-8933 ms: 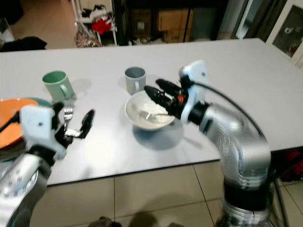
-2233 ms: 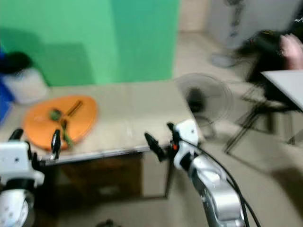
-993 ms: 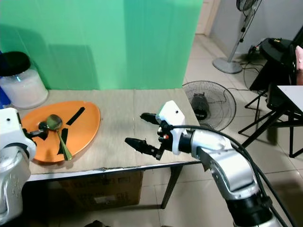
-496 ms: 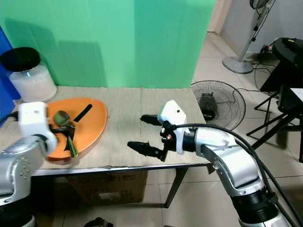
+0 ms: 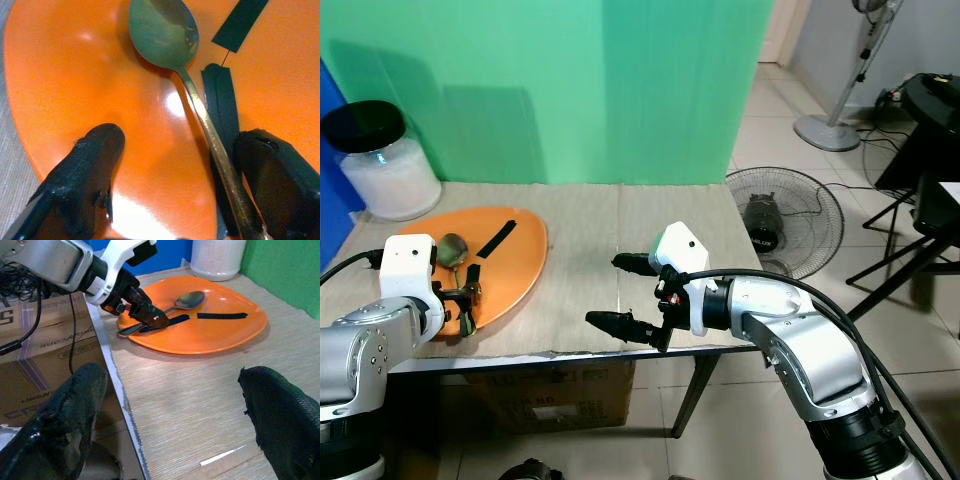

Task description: Setting the table

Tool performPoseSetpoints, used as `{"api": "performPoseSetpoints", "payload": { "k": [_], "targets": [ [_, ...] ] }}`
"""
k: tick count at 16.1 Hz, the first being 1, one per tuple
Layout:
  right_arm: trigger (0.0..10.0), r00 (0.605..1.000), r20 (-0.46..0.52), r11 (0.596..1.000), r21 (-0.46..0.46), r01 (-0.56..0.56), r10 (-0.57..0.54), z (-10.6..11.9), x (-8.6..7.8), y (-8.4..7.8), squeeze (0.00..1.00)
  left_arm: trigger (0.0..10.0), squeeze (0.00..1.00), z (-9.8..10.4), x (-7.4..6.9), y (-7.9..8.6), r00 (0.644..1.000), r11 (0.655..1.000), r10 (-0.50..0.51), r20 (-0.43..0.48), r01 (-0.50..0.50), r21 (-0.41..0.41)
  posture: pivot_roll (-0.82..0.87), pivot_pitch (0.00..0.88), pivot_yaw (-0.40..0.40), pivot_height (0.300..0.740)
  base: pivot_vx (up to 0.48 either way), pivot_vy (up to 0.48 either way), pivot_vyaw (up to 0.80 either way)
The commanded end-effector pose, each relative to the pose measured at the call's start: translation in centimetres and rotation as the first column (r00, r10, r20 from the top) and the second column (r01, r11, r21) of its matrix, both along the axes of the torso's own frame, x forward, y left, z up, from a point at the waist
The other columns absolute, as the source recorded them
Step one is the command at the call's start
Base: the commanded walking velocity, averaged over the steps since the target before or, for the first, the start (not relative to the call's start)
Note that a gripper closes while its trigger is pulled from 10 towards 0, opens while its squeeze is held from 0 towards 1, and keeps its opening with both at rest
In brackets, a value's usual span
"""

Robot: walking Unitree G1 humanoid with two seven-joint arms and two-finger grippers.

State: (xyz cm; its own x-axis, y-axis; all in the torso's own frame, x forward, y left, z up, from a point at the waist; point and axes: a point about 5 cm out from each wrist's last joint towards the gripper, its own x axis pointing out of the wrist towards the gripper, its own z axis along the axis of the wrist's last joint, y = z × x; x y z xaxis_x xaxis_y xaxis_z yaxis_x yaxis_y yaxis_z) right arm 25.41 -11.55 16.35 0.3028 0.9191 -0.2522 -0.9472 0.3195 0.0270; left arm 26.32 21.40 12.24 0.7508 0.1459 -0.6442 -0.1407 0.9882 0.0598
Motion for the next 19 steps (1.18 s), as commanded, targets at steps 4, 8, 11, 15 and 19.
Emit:
{"api": "performPoseSetpoints", "payload": {
  "k": [4, 8, 11, 15, 19],
  "targets": [
    [10.0, 0.999, -0.006, 0.999, -0.008, -0.04, 0.04, 0.1, -0.5, 0.1, 0.0, 2.1, 0.0, -0.5, 0.6, 0.2, 0.999, 0.999, -0.036, -0.023, 0.036, -0.013, -0.03, 0.017, 0.016, 0.74, 0.0, 0.0, 0.0],
    [10.0, 0.999, -0.007, 0.999, -0.017, -0.047, 0.047, 0.1, -0.5, 0.0, 0.0, 0.0, 0.0, -0.7, 0.6, 0.8, 0.998, 0.999, -0.05, -0.034, 0.05, -0.004, -0.03, 0.015, 0.016, 0.74, 0.0, 0.0, 0.0],
    [10.0, 0.998, -0.009, 0.998, -0.022, -0.054, 0.054, 0.1, -0.5, 0.0, 0.0, 0.0, 0.0, -0.9, 0.5, 0.9, 0.997, 0.997, -0.072, -0.039, 0.072, -0.002, -0.03, 0.014, 0.015, 0.74, 0.0, 0.0, 0.0],
    [10.0, 0.998, -0.01, 0.998, -0.027, -0.058, 0.058, 0.0, -0.4, -0.1, 0.0, 0.0, 0.0, -0.7, 0.2, 1.5, 0.996, 0.997, -0.074, -0.039, 0.075, 0.018, -0.03, 0.012, 0.011, 0.74, 0.0, 0.0, 0.0],
    [10.0, 0.998, -0.011, 0.998, -0.029, -0.062, 0.062, -0.1, -0.5, -0.1, 0.0, 0.0, 0.0, -0.8, -0.3, 1.9, 0.996, 0.997, -0.074, -0.038, 0.076, 0.032, -0.03, 0.011, 0.008, 0.74, 0.0, 0.0, 0.0]
  ]
}}
